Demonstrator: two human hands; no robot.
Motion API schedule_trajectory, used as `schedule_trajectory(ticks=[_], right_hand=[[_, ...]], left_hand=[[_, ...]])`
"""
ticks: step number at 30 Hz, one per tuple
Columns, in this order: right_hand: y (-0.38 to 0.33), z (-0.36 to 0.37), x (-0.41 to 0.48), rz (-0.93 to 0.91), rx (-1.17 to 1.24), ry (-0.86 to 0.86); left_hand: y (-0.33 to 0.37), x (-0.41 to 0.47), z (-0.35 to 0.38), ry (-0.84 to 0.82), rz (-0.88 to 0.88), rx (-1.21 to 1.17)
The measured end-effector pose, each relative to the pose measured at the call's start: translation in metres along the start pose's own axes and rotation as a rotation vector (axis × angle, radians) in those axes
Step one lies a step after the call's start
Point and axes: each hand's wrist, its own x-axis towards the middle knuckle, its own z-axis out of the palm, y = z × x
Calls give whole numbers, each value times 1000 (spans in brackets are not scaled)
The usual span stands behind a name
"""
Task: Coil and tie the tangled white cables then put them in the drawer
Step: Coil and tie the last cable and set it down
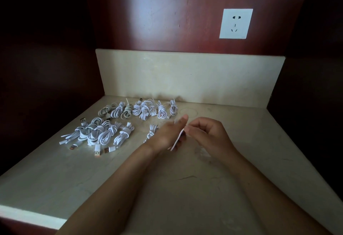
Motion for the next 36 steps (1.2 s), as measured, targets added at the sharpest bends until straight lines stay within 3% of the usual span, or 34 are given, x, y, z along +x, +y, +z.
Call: schedule_trajectory(ticks=[5,10,14,19,21,24,29,32,36], right_hand=[[9,-3,3,8,-46,147],[15,-4,9,-75,-57,155],[21,-10,7,-97,-215,215],[24,-13,4,-75,-575,113],[23,-8,2,-69,-579,43],[21,-1,0,-83,-654,-58],[18,-2,-1,-40,-643,-154],[13,-1,1,20,-572,-82],[7,-2,3,89,-255,-5]], left_hand=[[6,-2,1,-363,-138,-226],[5,-11,-2,-462,-101,-108],[6,-10,7,-276,-3,-138],[-1,0,0,236,249,-175],[-3,3,-2,285,249,-253],[0,4,0,252,195,-524],[7,9,-9,358,133,-935],[5,10,-13,449,159,-747],[-3,11,-8,471,147,-318]])
